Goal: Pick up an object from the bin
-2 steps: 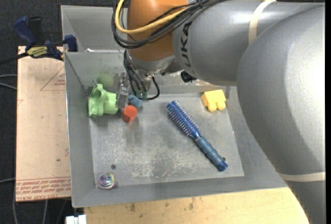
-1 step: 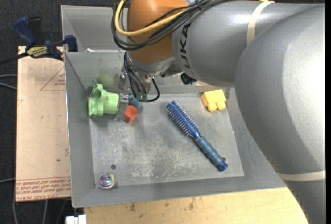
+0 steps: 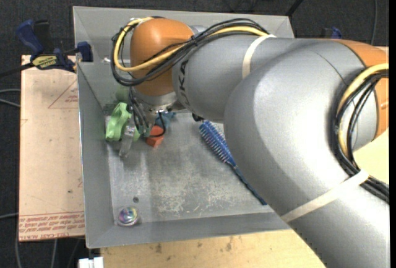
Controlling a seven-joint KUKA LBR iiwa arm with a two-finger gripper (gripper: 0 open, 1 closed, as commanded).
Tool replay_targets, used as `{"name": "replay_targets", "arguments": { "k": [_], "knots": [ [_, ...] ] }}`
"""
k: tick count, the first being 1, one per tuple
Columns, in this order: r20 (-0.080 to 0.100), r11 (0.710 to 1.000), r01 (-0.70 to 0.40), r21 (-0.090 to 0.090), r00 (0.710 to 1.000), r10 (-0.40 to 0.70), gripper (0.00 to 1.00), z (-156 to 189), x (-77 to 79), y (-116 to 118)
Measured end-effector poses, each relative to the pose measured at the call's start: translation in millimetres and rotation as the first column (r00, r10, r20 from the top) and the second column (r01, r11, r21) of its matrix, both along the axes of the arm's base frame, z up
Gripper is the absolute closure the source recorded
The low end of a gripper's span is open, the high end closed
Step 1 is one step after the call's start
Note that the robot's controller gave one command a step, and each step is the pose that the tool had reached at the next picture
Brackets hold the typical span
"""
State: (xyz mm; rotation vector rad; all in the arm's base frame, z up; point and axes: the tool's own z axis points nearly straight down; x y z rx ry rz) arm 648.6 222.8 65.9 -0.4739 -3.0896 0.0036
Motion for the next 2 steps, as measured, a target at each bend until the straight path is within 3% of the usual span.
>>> {"name": "replay_targets", "arguments": {
  "k": [1, 2],
  "knots": [
    [0.016, 1.000, 0.001, 0.002, 1.000, -0.001, 1.00, 4.0, 3.4, -0.7],
    [0.025, 0.999, -0.034, 0.003, 0.999, 0.034, 1.00, 105.6, -31.6, 3.7]
  ]
}}
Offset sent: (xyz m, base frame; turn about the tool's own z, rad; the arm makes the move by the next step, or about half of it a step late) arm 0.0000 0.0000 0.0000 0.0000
